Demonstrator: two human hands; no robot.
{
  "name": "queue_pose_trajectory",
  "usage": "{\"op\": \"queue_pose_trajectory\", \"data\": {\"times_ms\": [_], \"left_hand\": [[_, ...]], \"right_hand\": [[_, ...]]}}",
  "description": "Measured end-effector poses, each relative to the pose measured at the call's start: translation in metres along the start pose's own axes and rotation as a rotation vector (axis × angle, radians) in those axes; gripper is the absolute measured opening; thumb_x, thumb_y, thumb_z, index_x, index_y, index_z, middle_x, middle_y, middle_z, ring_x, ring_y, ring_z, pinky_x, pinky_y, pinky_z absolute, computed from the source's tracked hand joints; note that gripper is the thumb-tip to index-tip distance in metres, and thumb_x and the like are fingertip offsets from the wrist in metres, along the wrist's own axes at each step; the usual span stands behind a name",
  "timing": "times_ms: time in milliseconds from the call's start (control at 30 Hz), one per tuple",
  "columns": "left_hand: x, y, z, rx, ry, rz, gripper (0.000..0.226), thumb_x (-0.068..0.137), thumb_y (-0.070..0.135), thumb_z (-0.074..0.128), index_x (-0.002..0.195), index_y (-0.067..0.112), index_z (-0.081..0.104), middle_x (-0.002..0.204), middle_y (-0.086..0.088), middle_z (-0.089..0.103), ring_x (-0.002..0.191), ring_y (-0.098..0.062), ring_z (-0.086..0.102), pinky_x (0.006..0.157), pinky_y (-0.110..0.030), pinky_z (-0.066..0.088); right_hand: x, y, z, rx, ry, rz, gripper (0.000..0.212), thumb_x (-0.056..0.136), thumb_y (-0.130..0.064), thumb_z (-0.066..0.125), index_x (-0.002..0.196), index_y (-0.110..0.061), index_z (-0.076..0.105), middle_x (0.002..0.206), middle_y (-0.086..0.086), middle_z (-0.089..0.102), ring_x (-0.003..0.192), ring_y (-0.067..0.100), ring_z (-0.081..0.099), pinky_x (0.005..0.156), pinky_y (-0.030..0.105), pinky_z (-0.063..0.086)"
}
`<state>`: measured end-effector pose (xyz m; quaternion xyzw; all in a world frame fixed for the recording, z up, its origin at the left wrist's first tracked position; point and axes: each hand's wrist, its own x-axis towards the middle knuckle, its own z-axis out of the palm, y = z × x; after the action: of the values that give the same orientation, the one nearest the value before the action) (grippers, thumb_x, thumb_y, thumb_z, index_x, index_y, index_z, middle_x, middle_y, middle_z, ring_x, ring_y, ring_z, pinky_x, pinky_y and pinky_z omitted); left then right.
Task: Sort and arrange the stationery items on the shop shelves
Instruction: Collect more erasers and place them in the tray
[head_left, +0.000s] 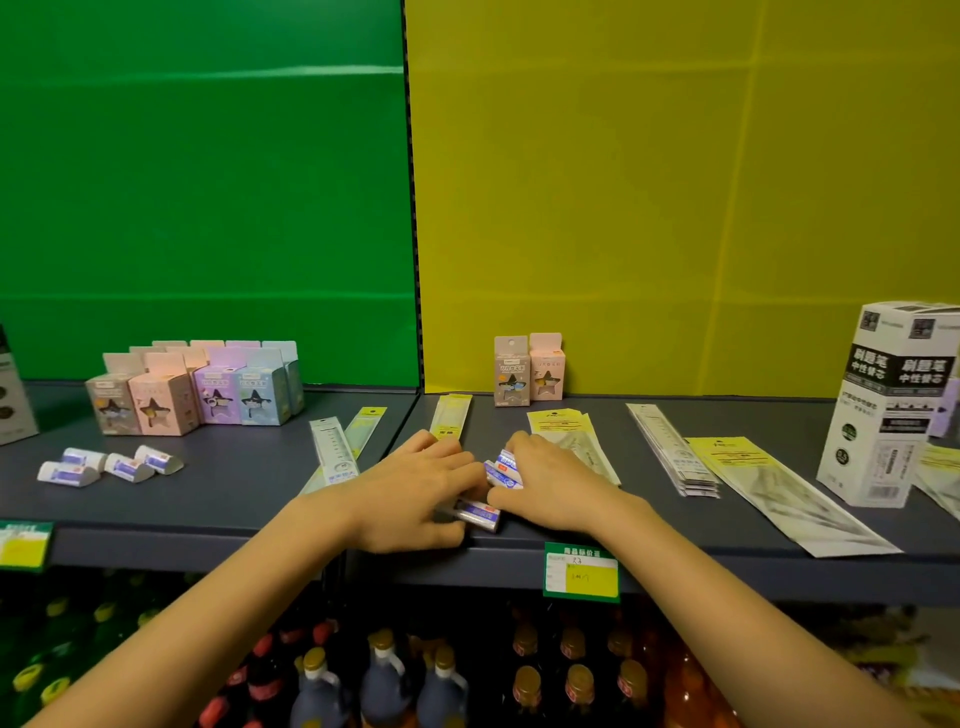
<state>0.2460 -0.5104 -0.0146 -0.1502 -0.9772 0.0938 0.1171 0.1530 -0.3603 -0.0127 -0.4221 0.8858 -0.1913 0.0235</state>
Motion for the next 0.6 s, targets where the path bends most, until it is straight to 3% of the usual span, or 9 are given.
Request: {"op": "queue_pose_trajectory", "data": {"times_ms": [167, 300, 467, 600], "left_hand": [[-0.012, 0.001, -0.004, -0.054, 0.02, -0.091, 0.028, 0.091, 0.041, 0.044, 0.107, 0.018, 0.046, 0.102, 0.003, 0.046, 0.086, -0.01, 0.029, 0.075, -0.015, 0.019], [-0.034, -0.006, -0.021, -0.388, 0.118, -0.243, 0.022, 0.092, 0.037, 0.048, 0.101, 0.017, 0.047, 0.094, 0.004, 0.047, 0.08, -0.005, 0.038, 0.071, -0.016, 0.033], [-0.08, -0.034, -0.043, -0.589, 0.23, -0.448, 0.015, 0.094, 0.026, 0.047, 0.106, 0.019, 0.051, 0.084, -0.004, 0.055, 0.067, -0.003, 0.042, 0.062, -0.015, 0.035], [-0.136, -0.064, -0.053, -0.711, 0.286, -0.734, 0.002, 0.093, 0.011, 0.047, 0.094, 0.013, 0.047, 0.077, -0.002, 0.049, 0.066, -0.01, 0.046, 0.064, -0.017, 0.04]], "right_hand": [[-0.002, 0.003, -0.002, 0.147, 0.059, 0.011, 0.045, 0.087, -0.035, 0.054, 0.122, -0.01, 0.037, 0.117, 0.012, 0.055, 0.087, 0.02, 0.049, 0.058, 0.026, 0.035], [0.005, -0.002, -0.013, 0.253, 0.1, -0.014, 0.045, 0.089, -0.034, 0.053, 0.124, -0.014, 0.035, 0.102, 0.007, 0.054, 0.076, 0.014, 0.049, 0.054, 0.02, 0.034], [0.021, -0.035, -0.017, 0.66, -0.049, -0.107, 0.02, 0.091, -0.022, 0.053, 0.108, -0.015, 0.046, 0.087, 0.006, 0.057, 0.069, 0.013, 0.054, 0.063, 0.024, 0.046], [0.039, -0.081, -0.005, 0.856, -0.197, -0.157, 0.011, 0.092, -0.019, 0.053, 0.101, -0.016, 0.048, 0.074, 0.002, 0.053, 0.061, 0.009, 0.056, 0.054, 0.014, 0.049]]}}
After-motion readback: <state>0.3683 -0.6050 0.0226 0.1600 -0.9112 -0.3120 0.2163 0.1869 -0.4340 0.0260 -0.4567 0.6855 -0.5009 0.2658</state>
